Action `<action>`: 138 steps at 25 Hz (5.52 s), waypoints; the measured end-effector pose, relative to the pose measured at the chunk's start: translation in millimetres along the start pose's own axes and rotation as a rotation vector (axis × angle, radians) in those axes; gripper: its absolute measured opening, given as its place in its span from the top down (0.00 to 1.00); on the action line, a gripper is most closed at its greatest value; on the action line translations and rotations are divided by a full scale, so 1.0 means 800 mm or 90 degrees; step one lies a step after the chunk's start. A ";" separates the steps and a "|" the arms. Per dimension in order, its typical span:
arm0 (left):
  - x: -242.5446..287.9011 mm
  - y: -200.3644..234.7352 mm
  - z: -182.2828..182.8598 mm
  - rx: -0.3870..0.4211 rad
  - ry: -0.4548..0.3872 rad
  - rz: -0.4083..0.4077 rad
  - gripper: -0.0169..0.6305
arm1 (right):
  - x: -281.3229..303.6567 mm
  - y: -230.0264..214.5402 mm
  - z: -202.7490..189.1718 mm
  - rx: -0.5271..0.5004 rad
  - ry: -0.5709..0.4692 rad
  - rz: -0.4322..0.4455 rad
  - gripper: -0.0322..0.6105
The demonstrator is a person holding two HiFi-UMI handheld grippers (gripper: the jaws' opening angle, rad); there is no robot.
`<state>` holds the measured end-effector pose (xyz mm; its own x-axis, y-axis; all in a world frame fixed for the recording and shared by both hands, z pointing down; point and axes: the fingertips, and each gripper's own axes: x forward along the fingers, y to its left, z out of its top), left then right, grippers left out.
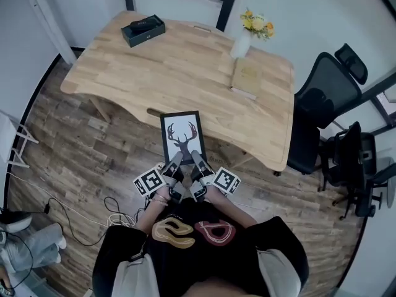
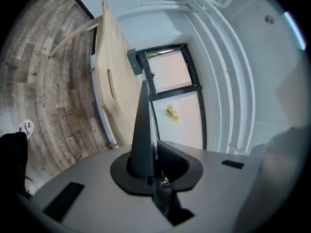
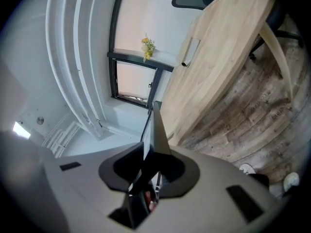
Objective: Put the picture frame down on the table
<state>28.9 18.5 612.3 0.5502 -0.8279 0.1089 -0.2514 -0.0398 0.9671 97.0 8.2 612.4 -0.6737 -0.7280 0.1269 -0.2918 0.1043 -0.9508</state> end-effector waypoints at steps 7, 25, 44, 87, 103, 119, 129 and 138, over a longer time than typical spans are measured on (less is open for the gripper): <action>0.038 0.011 0.090 -0.004 0.001 -0.007 0.91 | 0.093 0.013 0.022 0.009 -0.020 -0.014 0.81; 0.113 0.040 0.227 0.001 0.096 -0.010 0.89 | 0.236 0.020 0.057 0.021 -0.103 -0.058 0.82; 0.166 0.061 0.280 0.014 0.124 0.022 0.88 | 0.302 -0.001 0.088 0.079 -0.124 -0.105 0.82; 0.420 0.069 0.381 -0.020 0.052 0.049 0.87 | 0.470 -0.053 0.314 0.040 -0.030 -0.097 0.81; 0.456 0.101 0.400 -0.064 0.060 0.066 0.87 | 0.508 -0.083 0.334 0.045 -0.013 -0.127 0.81; 0.465 0.129 0.390 -0.125 0.082 0.105 0.88 | 0.511 -0.110 0.335 0.043 -0.016 -0.158 0.81; 0.467 0.141 0.391 -0.107 0.082 0.130 0.79 | 0.511 -0.127 0.328 0.029 0.023 -0.176 0.79; 0.464 0.144 0.403 -0.084 0.052 0.143 0.68 | 0.507 -0.128 0.322 -0.002 0.049 -0.184 0.67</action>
<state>-52.3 -474.0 690.0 0.5563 -0.7597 0.3367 -0.2713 0.2169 0.9377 28.5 -472.4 688.1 -0.6123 -0.6738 0.4136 -0.4809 -0.0979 -0.8713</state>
